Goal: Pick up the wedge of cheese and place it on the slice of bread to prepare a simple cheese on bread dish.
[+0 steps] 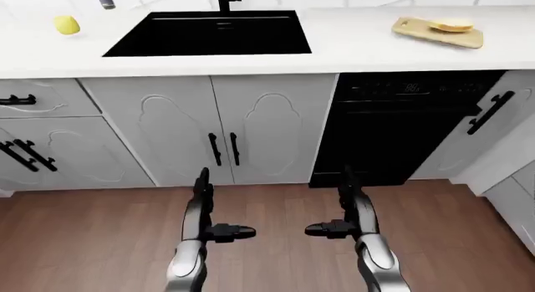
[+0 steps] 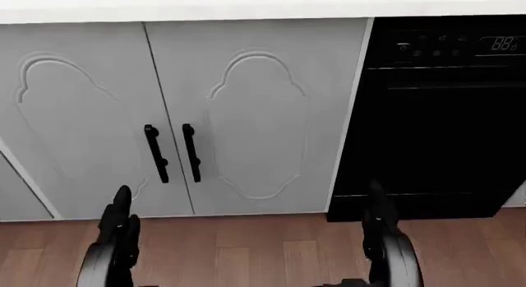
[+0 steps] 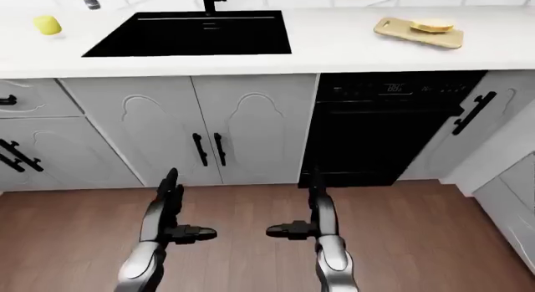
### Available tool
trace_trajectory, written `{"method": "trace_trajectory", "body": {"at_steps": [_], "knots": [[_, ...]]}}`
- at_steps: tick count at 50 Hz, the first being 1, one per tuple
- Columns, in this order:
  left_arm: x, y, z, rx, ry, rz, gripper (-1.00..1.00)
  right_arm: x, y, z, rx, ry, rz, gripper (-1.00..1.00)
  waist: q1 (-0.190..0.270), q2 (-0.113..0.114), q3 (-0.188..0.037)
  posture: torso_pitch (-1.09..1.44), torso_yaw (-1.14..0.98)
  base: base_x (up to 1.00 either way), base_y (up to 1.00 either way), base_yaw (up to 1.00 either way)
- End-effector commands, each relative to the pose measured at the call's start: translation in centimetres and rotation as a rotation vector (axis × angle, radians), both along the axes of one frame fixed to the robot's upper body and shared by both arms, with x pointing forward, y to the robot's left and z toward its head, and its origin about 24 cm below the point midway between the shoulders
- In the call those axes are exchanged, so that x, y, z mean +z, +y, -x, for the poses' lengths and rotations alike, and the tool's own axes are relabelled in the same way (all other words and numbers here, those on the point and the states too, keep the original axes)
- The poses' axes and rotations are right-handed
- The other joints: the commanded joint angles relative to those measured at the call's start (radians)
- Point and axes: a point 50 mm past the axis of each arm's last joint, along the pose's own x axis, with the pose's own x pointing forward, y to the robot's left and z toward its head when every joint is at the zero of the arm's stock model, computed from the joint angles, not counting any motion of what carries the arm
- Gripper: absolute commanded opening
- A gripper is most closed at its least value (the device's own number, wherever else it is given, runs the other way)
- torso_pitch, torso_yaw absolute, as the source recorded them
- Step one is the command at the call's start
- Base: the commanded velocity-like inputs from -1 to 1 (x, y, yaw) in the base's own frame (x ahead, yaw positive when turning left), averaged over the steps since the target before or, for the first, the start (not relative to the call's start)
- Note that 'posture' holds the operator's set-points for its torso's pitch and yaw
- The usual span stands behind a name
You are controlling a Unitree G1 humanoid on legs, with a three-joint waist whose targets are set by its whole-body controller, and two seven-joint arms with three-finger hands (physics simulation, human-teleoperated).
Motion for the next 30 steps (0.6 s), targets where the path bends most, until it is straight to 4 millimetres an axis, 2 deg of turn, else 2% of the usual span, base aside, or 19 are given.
{"method": "trace_trajectory", "body": {"at_steps": [1, 3, 4, 5, 7, 8, 16, 17, 19, 23, 25, 28, 29, 30], "knots": [[3.23, -0.1, -1.12, -0.006, -0.177, -0.004, 1.0, 3.09, -0.06, -0.9, -0.001, -0.173, 0.005, 1.0, -0.002, -0.008, -0.001, 0.0, 0.0, 0.0, 0.0, 0.0], [2.87, 0.0, -1.35, -0.002, -0.165, -0.005, 1.0, 3.13, -0.03, -0.78, 0.004, -0.177, 0.001, 1.0, 0.006, -0.001, -0.061, 0.0, 0.0, 0.0, 0.0, 0.0], [2.92, -0.02, -1.34, -0.004, -0.167, -0.006, 1.0, 3.1, -0.04, -0.79, 0.01, -0.181, -0.006, 1.0, 0.005, -0.002, -0.052, 0.0, 0.0, 0.0, 0.0, 0.0], [2.88, -0.04, -1.35, -0.005, -0.167, -0.011, 1.0, 3.04, -0.09, -0.86, 0.002, -0.179, -0.003, 1.0, 0.006, -0.006, -0.017, 0.0, 0.0, 0.0, 0.0, 0.0], [3.0, -0.28, -1.2, -0.014, -0.181, -0.031, 1.0, 3.03, -0.1, -0.84, 0.005, -0.18, -0.005, 1.0, 0.005, -0.008, -0.069, 0.0, 0.0, 0.0, 0.0, 0.0], [3.0, -0.33, -1.16, -0.019, -0.181, -0.032, 1.0, 3.03, -0.11, -0.83, 0.006, -0.181, -0.01, 1.0, 0.006, -0.008, -0.075, 0.0, 0.0, 0.0, 0.0, 0.0], [2.63, -0.46, -1.23, -0.044, -0.176, -0.014, 1.0, 3.05, 0.1, -0.64, 0.025, -0.181, 0.003, 1.0, 0.007, -0.005, -0.081, 0.0, 0.0, 0.0, 0.0, 0.0], [2.66, -0.48, -1.17, -0.045, -0.176, -0.013, 1.0, 3.12, 0.12, -0.58, 0.029, -0.182, 0.0, 1.0, 0.006, 0.0, -0.1, 0.0, 0.0, 0.0, 0.09, 0.0], [2.64, -0.49, -1.14, -0.045, -0.176, -0.013, 1.0, 3.13, 0.09, -0.53, 0.029, -0.18, -0.003, 1.0, 0.004, -0.001, -0.08, 0.0, 0.0, 0.0, 0.11, 0.0], [2.72, -0.46, -1.06, -0.038, -0.176, -0.01, 1.0, 3.04, 0.1, -0.59, 0.033, -0.176, -0.002, 1.0, 0.002, 0.022, -0.076, 0.0, 0.0, 0.0, 0.11, 0.0], [2.84, -0.5, -0.92, -0.037, -0.177, -0.01, 1.0, 3.07, 0.11, -0.5, 0.036, -0.176, -0.006, 1.0, 0.002, 0.025, -0.075, 0.0, 0.0, 0.0, 0.13, 0.0], [2.89, -0.51, -0.85, -0.035, -0.176, -0.01, 1.0, 3.12, 0.13, -0.49, 0.037, -0.179, -0.01, 1.0, 0.006, 0.017, -0.069, 0.0, 0.0, 0.0, 0.13, 0.0], [2.93, -0.46, -0.82, -0.029, -0.179, -0.013, 1.0, 3.29, 0.09, -0.42, 0.033, -0.188, -0.012, 1.0, 0.011, -0.001, -0.052, 0.0, 0.0, 0.0, 0.02, 0.0], [3.2, -0.26, -0.81, -0.015, -0.186, -0.017, 1.0, 3.65, 0.07, -0.26, 0.033, -0.202, -0.024, 1.0, 0.014, -0.011, -0.068, 0.0, 0.0, 0.0, 0.0, 0.0]]}}
